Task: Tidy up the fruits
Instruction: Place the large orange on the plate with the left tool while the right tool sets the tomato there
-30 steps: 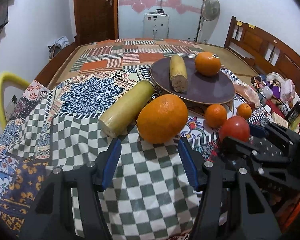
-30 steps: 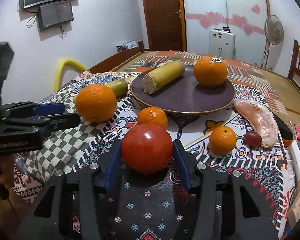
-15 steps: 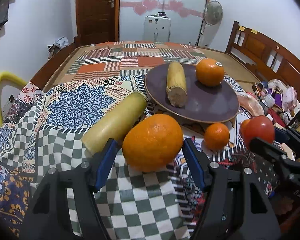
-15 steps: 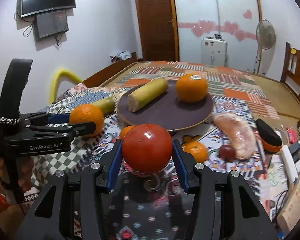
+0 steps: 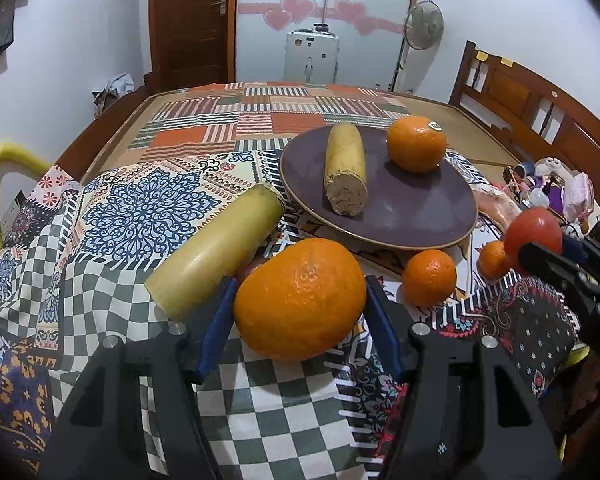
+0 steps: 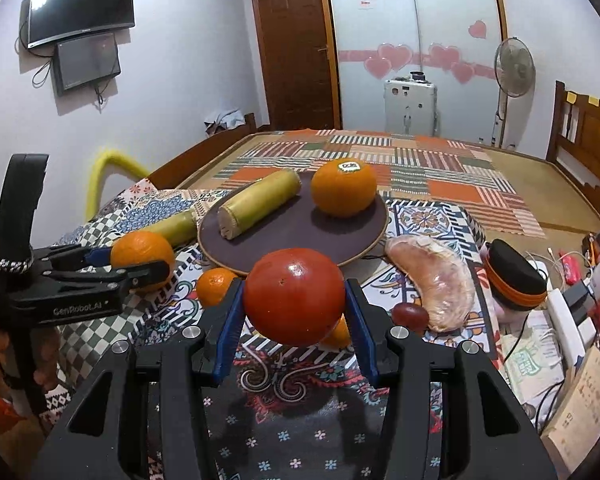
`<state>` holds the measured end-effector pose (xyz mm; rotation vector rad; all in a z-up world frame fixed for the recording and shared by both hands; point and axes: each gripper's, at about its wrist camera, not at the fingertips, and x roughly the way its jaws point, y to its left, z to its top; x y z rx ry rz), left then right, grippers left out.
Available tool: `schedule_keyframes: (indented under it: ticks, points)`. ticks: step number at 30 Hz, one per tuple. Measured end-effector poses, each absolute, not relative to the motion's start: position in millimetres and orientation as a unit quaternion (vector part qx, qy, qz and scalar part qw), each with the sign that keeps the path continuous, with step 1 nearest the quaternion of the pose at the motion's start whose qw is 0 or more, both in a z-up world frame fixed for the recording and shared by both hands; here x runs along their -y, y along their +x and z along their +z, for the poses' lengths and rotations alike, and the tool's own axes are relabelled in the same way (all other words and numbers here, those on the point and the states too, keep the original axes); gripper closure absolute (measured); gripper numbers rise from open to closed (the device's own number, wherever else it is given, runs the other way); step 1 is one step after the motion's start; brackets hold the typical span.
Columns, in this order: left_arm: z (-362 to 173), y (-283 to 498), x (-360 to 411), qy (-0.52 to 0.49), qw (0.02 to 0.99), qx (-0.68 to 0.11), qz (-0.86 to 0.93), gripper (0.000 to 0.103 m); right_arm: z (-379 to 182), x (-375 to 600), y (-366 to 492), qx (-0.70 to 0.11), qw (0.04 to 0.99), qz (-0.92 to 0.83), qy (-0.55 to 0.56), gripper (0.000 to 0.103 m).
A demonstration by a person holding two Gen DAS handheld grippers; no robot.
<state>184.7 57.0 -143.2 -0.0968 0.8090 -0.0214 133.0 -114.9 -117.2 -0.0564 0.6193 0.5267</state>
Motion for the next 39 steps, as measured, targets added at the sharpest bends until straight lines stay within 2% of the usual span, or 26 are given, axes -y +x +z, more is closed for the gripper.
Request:
schedule_keyframes:
  ticks: [22,39]
  points:
    - [-93.1,197.1,-31.7,-0.028,0.936,-0.346,-0.061,0.041,-93.8,123.2,173.3,-0.276,0.930,0.239,-0.039,0.058]
    - [-106.3,256.5,-4.9,-0.012,0.925,-0.369,-0.094,0.041,-112.8,115.6,217.2,-0.316,0.914,0.240,-0.082,0.058]
